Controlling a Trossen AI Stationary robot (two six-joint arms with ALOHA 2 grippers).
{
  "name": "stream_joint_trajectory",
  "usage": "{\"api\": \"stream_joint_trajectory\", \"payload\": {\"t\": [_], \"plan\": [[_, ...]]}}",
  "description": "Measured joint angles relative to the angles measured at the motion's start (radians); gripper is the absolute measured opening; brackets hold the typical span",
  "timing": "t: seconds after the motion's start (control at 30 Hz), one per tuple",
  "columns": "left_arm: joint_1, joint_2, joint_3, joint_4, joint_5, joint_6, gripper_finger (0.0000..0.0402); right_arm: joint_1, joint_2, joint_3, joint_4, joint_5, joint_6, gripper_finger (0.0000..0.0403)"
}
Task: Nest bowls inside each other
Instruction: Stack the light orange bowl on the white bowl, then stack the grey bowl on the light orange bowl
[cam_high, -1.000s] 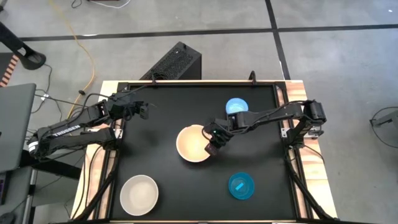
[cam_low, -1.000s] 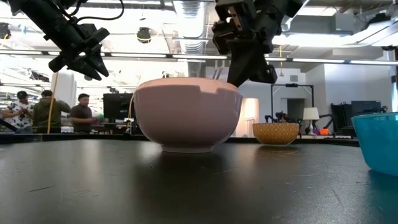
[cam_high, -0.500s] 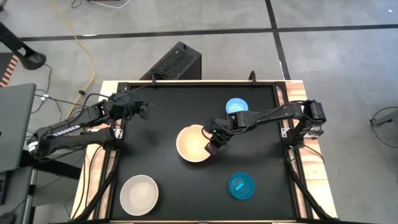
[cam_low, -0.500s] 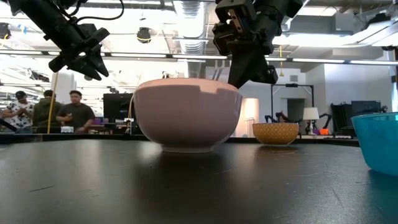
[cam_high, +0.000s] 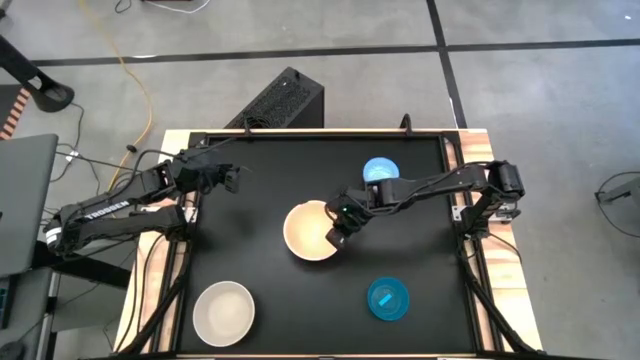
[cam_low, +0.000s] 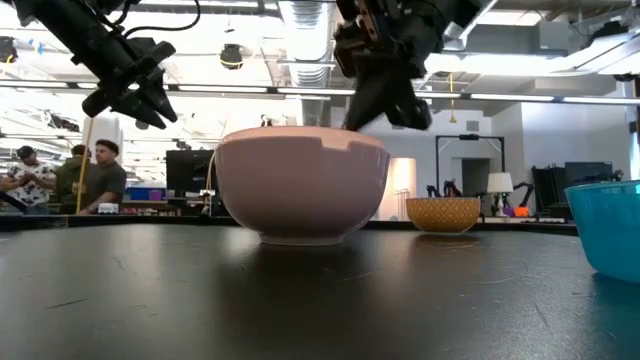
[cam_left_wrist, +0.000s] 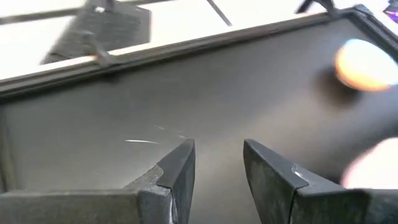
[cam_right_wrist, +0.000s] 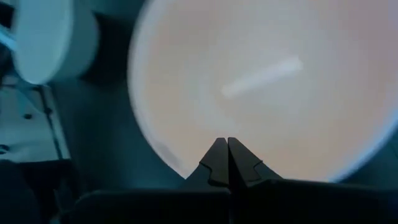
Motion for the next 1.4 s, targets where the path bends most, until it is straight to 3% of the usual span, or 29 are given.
{"api": "stream_joint_trajectory", "payload": {"t": [0.1,0.23,0.3,0.5,0.77,1.07,1.4], "plan": [[-0.013,0.000,0.000,0.050,0.207,0.039,0.0125,0.000,-0.005,0.032,0.031,-0.003,-0.031,0.0001],[-0.096,0.000,0.000,0.149,0.594,0.093,0.0125,0.000,-0.006,0.068,0.026,-0.003,-0.073,0.0001],[-0.175,0.000,0.000,0.187,0.679,0.056,0.0125,-0.001,-0.006,0.076,0.027,-0.003,-0.083,0.0001],[-0.490,0.000,0.000,0.209,0.639,-0.073,0.0125,-0.006,-0.005,0.076,0.023,-0.003,-0.110,0.0001],[-0.843,0.036,0.000,0.038,0.442,-0.104,0.0125,-0.014,-0.005,0.076,0.020,-0.003,-0.163,0.0001],[-1.055,0.235,0.000,0.013,0.417,-0.139,0.0125,-0.038,-0.005,0.076,-0.011,-0.003,-0.193,0.0001],[-1.123,0.401,0.000,0.019,0.303,-0.138,0.0125,-0.044,-0.005,0.076,-0.030,-0.003,-0.258,0.0001]]}}
